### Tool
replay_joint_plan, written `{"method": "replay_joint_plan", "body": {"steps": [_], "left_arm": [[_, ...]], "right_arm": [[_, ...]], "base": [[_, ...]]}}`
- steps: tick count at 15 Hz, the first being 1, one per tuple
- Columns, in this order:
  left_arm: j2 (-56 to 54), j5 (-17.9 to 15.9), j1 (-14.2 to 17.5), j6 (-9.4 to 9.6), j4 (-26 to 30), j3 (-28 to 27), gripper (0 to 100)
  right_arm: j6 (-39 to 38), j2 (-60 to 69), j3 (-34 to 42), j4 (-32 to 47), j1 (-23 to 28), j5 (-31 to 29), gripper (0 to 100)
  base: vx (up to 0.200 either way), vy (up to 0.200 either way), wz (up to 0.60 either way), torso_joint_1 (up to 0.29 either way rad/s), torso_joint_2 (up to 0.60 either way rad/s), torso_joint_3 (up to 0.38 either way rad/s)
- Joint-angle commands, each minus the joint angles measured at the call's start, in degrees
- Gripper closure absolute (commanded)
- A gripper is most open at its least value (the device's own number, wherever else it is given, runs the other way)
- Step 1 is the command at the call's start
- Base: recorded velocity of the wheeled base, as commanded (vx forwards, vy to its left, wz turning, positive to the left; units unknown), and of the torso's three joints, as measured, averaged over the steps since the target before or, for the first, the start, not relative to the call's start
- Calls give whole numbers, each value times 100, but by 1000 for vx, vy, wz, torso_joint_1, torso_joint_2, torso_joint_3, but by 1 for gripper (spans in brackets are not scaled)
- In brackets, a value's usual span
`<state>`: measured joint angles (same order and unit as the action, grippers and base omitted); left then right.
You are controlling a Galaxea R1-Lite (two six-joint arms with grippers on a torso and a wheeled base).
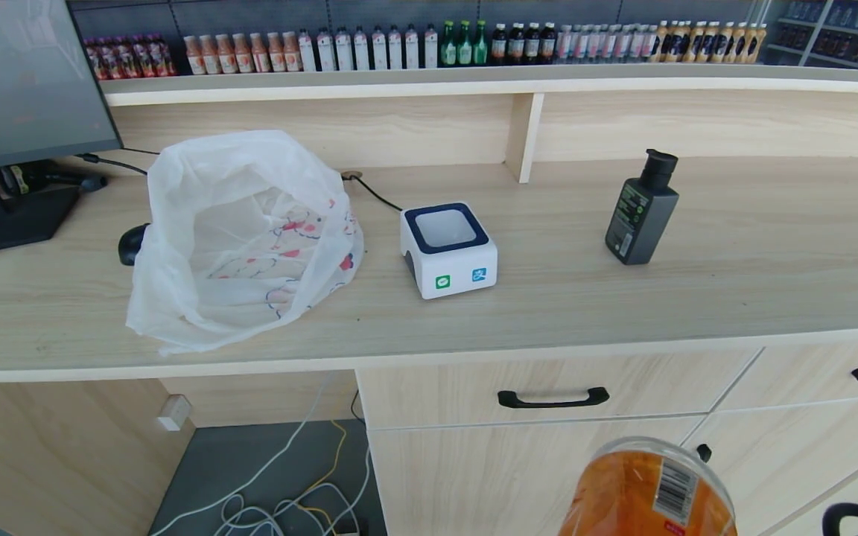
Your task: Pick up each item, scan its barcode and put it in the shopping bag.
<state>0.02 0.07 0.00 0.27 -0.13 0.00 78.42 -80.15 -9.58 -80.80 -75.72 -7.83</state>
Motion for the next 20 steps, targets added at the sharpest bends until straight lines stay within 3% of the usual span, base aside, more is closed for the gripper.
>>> {"method": "replay_joint_plan", "body": {"steps": [1,8,12,16,18,20], "left_arm": [[-2,1,0,0,-4,0,0],[-2,1,0,0,-4,0,0],[-2,1,0,0,-4,0,0],[-2,1,0,0,-4,0,0],[-2,1,0,0,-4,0,0],[-2,1,0,0,-4,0,0]], "right_arm": [[-521,44,114,-15,57,-8,100],[-3685,290,167,29,312,9,100],[-3896,149,-140,29,1006,-17,100],[-4230,-97,-554,29,1472,334,100],[-4951,-167,-800,29,1639,62,100],[-5170,-352,-1494,29,1788,-351,100]], "base": [[0,0,0,0,0,0],[0,0,0,0,0,0],[0,0,0,0,0,0],[0,0,0,0,0,0],[0,0,0,0,0,0],[0,0,0,0,0,0]]}}
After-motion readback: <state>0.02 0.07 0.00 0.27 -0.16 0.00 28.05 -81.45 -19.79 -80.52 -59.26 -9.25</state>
